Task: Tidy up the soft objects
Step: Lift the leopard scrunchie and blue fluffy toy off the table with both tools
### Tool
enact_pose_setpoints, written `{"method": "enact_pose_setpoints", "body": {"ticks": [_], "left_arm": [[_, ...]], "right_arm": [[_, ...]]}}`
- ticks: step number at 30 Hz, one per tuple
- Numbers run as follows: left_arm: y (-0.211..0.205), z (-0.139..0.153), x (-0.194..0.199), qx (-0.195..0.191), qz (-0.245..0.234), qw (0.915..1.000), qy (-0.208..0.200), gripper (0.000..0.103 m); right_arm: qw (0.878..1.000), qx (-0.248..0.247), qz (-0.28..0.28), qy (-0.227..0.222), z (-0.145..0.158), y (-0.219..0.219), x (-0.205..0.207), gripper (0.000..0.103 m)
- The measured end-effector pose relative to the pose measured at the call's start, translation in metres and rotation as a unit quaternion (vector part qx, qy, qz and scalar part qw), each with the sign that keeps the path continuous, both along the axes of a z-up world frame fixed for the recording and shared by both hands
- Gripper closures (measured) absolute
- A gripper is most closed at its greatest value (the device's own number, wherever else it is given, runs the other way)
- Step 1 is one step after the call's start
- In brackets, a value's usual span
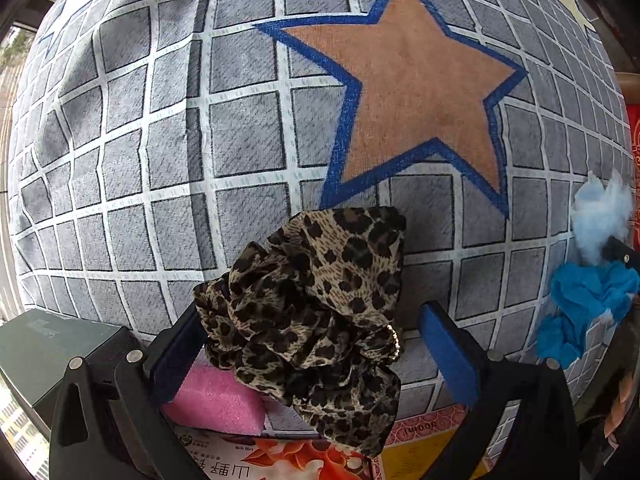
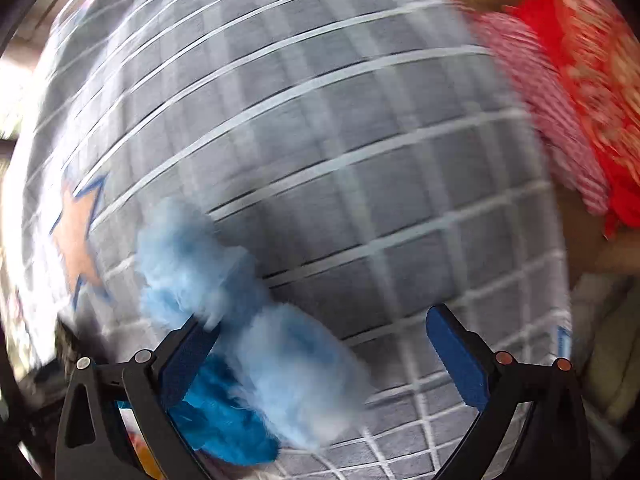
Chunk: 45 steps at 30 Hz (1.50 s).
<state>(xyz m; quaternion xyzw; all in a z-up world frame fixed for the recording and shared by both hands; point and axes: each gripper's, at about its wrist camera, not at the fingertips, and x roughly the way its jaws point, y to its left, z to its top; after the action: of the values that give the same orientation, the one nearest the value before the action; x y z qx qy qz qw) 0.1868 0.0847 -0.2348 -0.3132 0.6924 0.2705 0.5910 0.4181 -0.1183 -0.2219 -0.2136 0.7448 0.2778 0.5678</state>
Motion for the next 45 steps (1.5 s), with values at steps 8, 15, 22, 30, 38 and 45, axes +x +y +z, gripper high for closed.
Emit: {"method": "enact_pose_setpoints", "body": {"ticks": [8,15,22,30,38,45], "left_arm": [[-0.004,-0.023,0.017,-0.002,-0.006,1.0,-0.004,0.0],[0.004,-0.014,0.014,-0.006,-0.007,1.0,-0.001,0.0],[0.005,-0.008,0.01,-0.017,0.001,0.9998,0.007,0.0],[-0.003,0.018,0.015,0.036,-0.045,0.9974,-0.042,0.064],[0.001,0.061,-0.005,0.071,-0.033,0.9918,-0.101,0.073],[-0.002,0.113,-0.041,0.112,-0.014,0.9832,-0.144,0.073]], "right_arm": [[0.992,-0.029,0.113,-0.038,-0.001,0.026,-0.041,0.0],[0.992,-0.041,0.115,-0.025,0.001,0.039,-0.036,0.0],[0.988,-0.039,0.146,-0.028,-0.016,0.058,-0.032,0.001],[0.974,0.002,0.216,-0.059,0.006,0.067,-0.052,0.07],[0.99,0.085,0.113,-0.008,0.045,0.061,-0.023,0.071],[0.985,0.15,0.086,0.004,0.102,0.066,-0.024,0.071]]}}
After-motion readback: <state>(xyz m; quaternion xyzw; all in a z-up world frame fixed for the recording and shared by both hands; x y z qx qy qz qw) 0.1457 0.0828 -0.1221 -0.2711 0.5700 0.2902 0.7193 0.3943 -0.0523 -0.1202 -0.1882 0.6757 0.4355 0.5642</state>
